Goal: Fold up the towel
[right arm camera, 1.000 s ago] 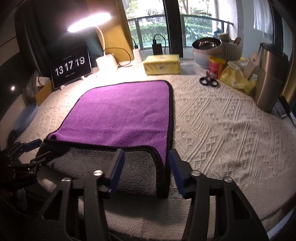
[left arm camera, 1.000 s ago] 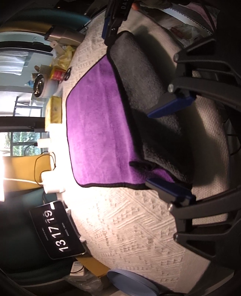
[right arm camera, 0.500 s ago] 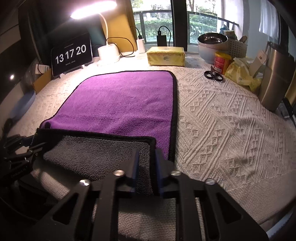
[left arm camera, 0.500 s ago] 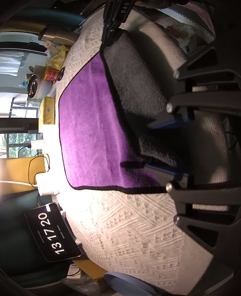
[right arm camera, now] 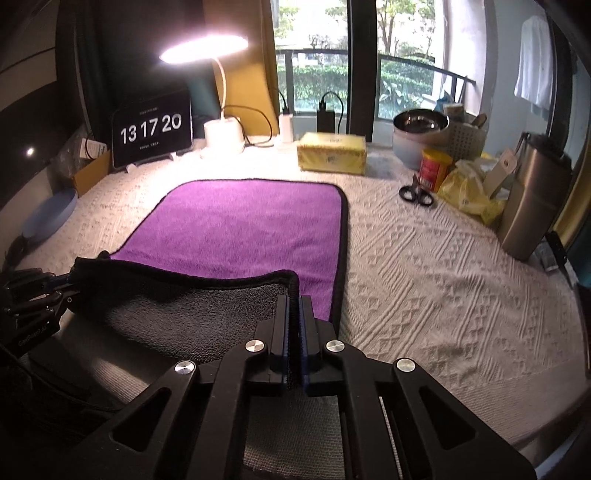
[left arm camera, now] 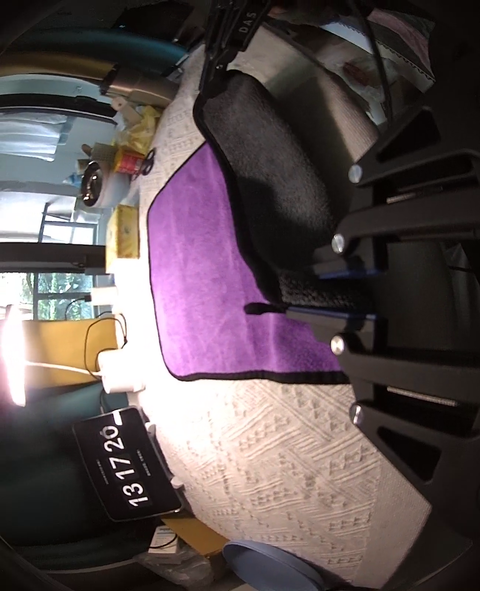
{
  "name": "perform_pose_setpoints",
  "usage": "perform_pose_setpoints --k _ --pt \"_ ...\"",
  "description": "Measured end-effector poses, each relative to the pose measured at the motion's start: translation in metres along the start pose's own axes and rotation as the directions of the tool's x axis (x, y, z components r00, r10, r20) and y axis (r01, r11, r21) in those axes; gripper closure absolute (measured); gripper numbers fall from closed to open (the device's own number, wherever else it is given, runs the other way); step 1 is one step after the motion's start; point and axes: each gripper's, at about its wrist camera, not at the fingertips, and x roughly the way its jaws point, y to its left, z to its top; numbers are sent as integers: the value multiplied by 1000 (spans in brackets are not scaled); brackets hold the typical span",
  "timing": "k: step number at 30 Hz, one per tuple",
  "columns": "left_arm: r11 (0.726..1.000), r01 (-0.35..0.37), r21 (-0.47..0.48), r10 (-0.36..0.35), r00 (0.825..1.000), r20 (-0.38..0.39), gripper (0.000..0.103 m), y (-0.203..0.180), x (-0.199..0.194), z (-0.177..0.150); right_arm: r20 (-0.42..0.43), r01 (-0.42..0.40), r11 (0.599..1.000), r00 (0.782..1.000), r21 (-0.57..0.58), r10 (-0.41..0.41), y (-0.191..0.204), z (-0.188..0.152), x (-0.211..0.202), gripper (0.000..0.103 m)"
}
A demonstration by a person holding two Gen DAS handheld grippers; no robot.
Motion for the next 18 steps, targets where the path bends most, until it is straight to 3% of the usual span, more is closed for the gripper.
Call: perform_pose_setpoints --k 18 --pt "1000 16 -15 -14 989 146 90 8 -24 52 131 0 1000 991 -12 1 -2 45 -21 98"
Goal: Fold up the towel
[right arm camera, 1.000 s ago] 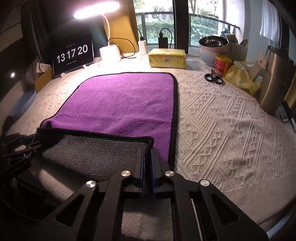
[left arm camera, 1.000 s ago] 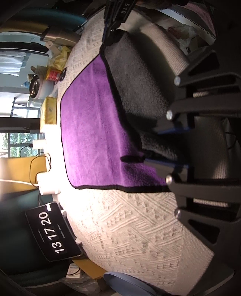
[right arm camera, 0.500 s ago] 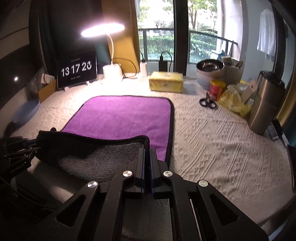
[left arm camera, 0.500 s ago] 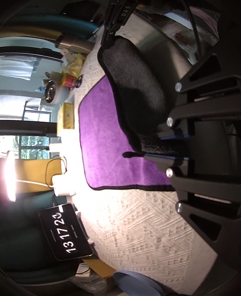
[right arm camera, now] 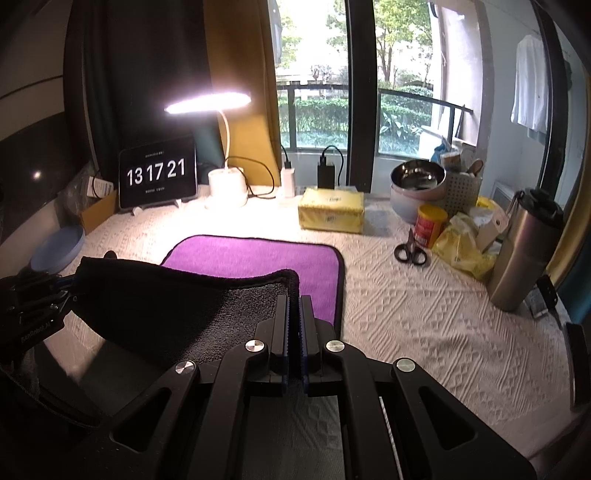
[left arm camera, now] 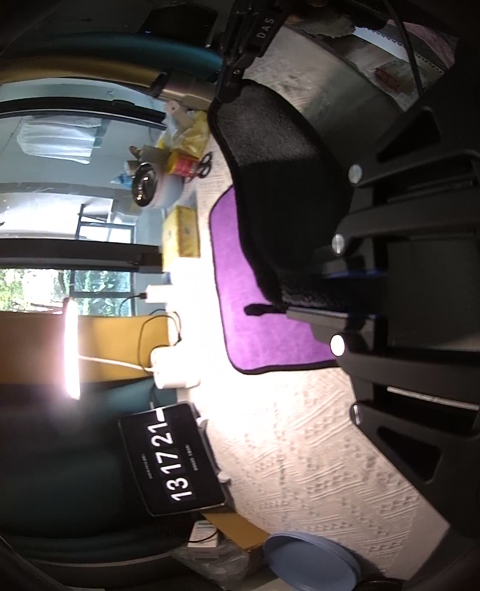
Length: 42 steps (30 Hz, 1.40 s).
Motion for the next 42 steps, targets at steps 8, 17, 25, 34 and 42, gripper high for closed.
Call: perform_pose_setpoints --k 8,17,25,34,42 --pt "1000 -2 0 2 999 48 90 0 5 21 33 1 1000 999 12 -2 -8 14 3 98" --pt "1000 -18 5 17 997 72 90 4 20 42 45 -5 1000 999 15 4 -13 28 20 98" --pt "999 -33 11 32 996 83 90 7 39 55 60 -4 1000 998 22 2 -22 43 40 98" --pt "998 -63 24 61 995 74 90 11 72 69 52 -7 1000 999 23 6 -30 57 72 98" --pt "996 -83 20 82 996 38 90 19 109 73 27 -13 999 1000 37 12 -36 62 108 98"
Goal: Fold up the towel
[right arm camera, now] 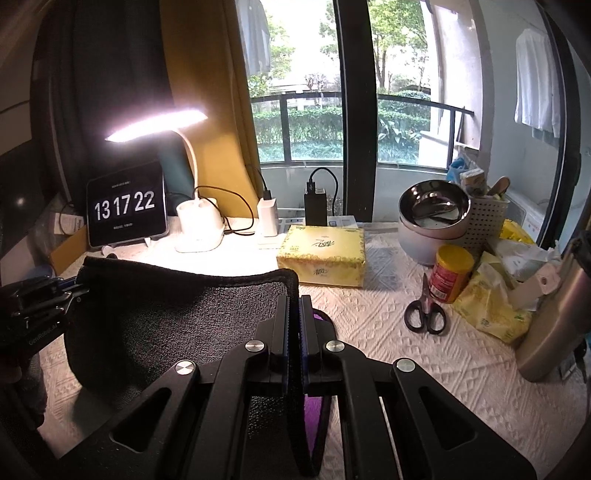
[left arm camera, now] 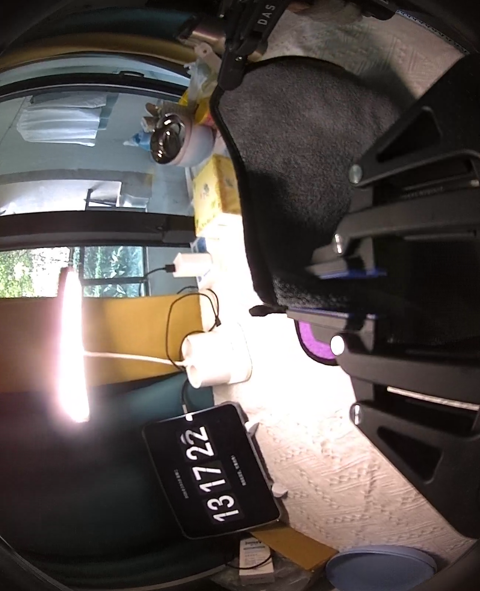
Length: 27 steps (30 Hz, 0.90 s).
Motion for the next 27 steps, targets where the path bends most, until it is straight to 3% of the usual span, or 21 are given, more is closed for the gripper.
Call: perform_pose_setpoints --k 17,27 --pt "1000 0 -14 -1 997 -74 90 3 60 3 -69 2 1000 998 26 -1 -15 -1 58 98" --pt "999 -10 -53 2 986 -164 90 8 93 -6 -149 22 1000 989 12 -20 -15 -9 91 98"
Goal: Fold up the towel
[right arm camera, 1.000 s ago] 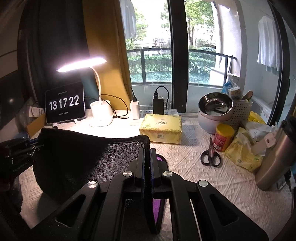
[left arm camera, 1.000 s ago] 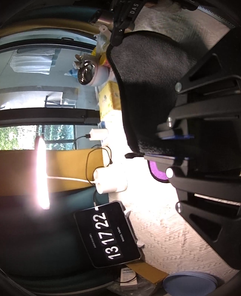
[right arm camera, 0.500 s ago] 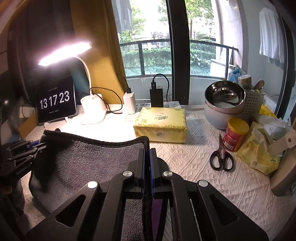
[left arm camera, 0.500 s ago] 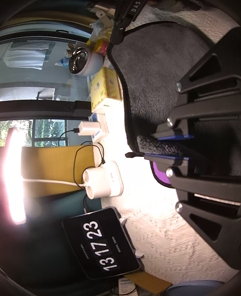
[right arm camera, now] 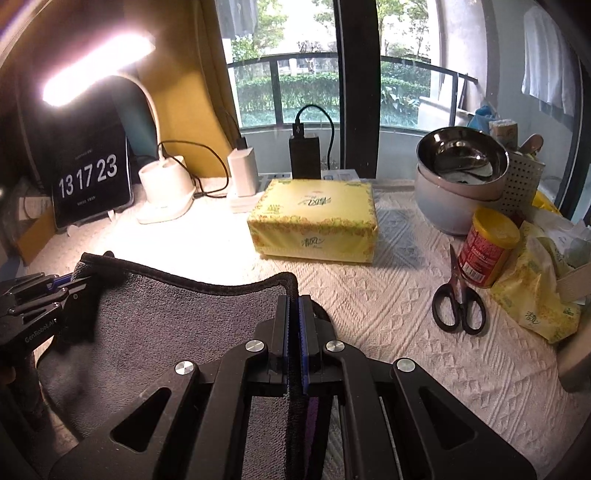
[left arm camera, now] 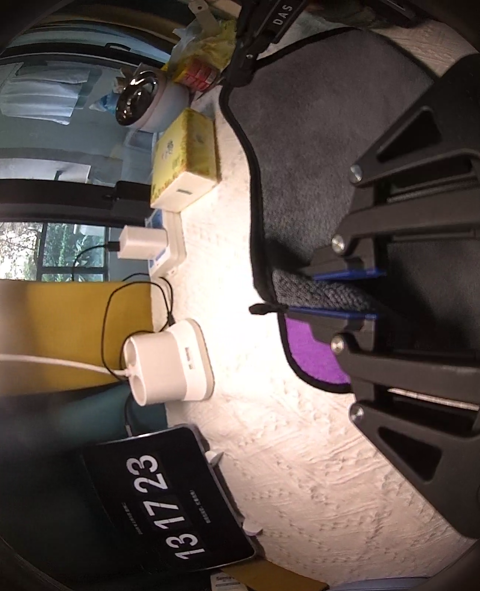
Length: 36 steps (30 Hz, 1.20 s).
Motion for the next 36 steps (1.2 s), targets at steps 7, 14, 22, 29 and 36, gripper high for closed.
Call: perform_pose_setpoints --k 7,14,22,29,36 --pt "999 -7 -32 5 998 -69 88 5 19 -6 -49 29 1000 998 -1 -29 -3 -5 16 98" --pt "998 -15 -56 9 995 -100 77 7 25 -6 -87 64 998 994 17 -63 -8 -10 27 98" --pt "995 -31 -97 21 994 -103 23 14 13 -7 -78 82 996 994 39 -79 -8 -7 14 71" --pt "995 -28 -101 20 997 -78 20 15 -10 -11 -50 87 995 995 46 -85 -1 -5 -7 70" --pt "994 -20 -105 17 999 -32 14 16 -41 -13 -27 82 996 996 46 -81 8 -8 -33 70"
